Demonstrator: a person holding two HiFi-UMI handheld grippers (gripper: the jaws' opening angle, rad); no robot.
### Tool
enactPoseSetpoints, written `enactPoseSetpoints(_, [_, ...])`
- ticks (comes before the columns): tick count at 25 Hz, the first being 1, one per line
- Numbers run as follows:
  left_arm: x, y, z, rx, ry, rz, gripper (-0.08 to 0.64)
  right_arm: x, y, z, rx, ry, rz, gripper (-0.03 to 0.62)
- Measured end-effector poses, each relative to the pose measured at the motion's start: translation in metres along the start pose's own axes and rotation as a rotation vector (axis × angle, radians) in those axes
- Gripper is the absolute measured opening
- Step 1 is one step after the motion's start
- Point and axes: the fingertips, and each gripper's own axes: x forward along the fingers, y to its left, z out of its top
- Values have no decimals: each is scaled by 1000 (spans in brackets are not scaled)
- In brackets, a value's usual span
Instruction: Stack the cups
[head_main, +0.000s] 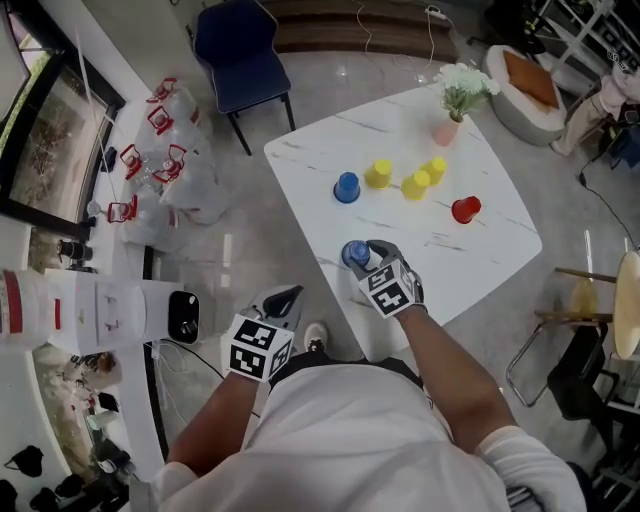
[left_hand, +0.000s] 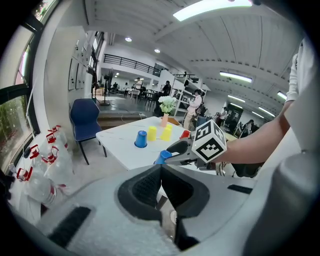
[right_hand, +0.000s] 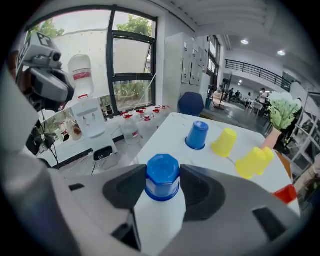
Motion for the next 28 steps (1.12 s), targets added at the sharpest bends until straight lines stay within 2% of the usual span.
enactPoseSetpoints(4, [0,-6,-2,-5,2,8,9,-1,3,-13,-21,22,-12,215])
enactPoseSetpoints(9, [1,-6,-5,-19,5,27,9,-14,-8,-22,37,12,-28,215])
enactPoseSetpoints(12, [4,-9,-7,-20,12,29,9,-13,-10,-32,37,33,-30,216])
enactPoseSetpoints(15, [7,-15,-6,-17,12,27,9,-13,-10,-38,32,35,-19,255])
enactPoseSetpoints(19, [9,-17,-5,-24,11,40,9,-37,-10,-10,105,-114,25,259])
enactPoseSetpoints(22, [8,-16,-9,-40,18,61,9,-45,-28,22,116,-209,33,249])
enactPoseSetpoints(28, [-8,-7,-17,-70,5,145,9,7,-75,57,78,-177,30,236])
